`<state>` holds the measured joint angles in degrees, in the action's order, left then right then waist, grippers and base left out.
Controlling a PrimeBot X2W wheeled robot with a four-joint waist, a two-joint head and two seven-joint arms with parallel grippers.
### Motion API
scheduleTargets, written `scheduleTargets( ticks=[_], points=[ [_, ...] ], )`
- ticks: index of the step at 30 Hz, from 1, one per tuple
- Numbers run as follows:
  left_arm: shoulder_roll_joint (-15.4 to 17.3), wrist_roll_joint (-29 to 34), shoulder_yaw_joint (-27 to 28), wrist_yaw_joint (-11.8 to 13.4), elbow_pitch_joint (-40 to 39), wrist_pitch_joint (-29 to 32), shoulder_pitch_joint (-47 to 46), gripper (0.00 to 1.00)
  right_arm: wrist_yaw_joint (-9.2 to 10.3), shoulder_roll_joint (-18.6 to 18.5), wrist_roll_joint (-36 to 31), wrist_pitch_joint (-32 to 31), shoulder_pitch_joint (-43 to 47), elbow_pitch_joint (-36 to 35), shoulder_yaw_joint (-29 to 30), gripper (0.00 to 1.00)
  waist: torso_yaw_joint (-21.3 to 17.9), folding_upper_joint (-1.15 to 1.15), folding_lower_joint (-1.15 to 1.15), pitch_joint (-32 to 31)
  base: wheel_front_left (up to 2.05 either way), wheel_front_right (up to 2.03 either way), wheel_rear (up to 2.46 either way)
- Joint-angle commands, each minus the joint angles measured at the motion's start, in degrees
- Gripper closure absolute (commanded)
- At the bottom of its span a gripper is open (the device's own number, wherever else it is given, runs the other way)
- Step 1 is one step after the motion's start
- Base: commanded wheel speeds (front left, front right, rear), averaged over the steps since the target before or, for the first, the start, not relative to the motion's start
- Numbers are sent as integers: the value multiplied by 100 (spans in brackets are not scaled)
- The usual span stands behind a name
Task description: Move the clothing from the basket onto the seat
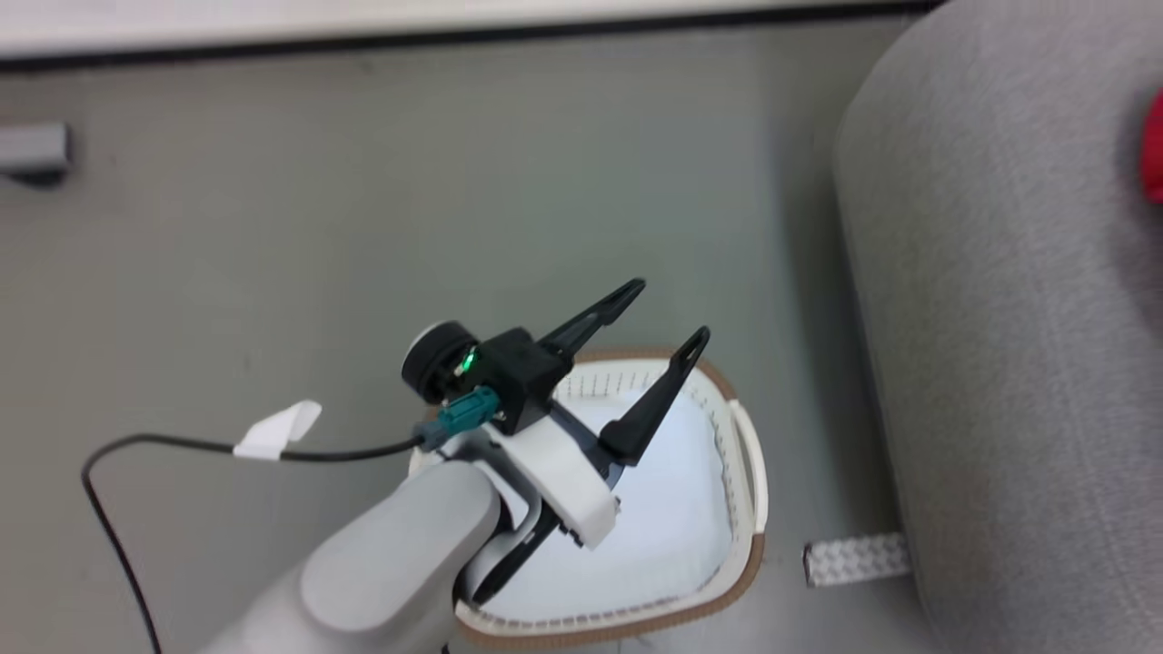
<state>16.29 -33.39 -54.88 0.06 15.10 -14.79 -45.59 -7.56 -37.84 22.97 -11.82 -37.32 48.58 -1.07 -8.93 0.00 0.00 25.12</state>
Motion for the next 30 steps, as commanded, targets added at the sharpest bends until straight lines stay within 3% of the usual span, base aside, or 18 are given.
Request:
scheduleTargets(
  ticks=[1, 5, 8, 13, 17, 24, 30],
  points=[
    [-32, -89, 49, 31, 77, -29, 223, 0, 15, -191, 219, -363, 168, -141, -157, 0, -72, 0, 0, -684, 0, 0, 0],
    [-71, -210, 248, 103, 106, -35, 546, 0, 15, -539, 482, -865, 333, -692, -438, 0, -25, 0, 0, -1320, 0, 0, 0],
    [-40, -285, 494, 187, 84, -36, 854, 0, 15, -743, 640, -831, 479, -1301, -509, 0, 52, 0, 0, -1731, 0, 0, 0],
    [132, -413, 997, 360, -6, -34, 1327, 0, 15, -621, 775, -583, 704, -2247, -515, 0, 206, 0, 0, -2276, 0, 0, 0],
    [298, -542, 1386, 448, -120, -35, 1653, 0, 15, -324, 790, -413, 885, -2702, -459, 0, 299, 0, 0, -2491, 0, 0, 0],
    [612, -553, 2436, 563, -505, -36, 2467, 0, 15, 697, 548, 329, 1521, -3514, -108, 0, 573, 0, 0, -2708, 0, 0, 0],
    [537, -317, 3207, 686, -693, -35, 3250, 0, 15, 1654, 188, 1195, 2226, -3922, 100, 0, 728, 0, 0, -2798, 0, 0, 0]
  ],
)
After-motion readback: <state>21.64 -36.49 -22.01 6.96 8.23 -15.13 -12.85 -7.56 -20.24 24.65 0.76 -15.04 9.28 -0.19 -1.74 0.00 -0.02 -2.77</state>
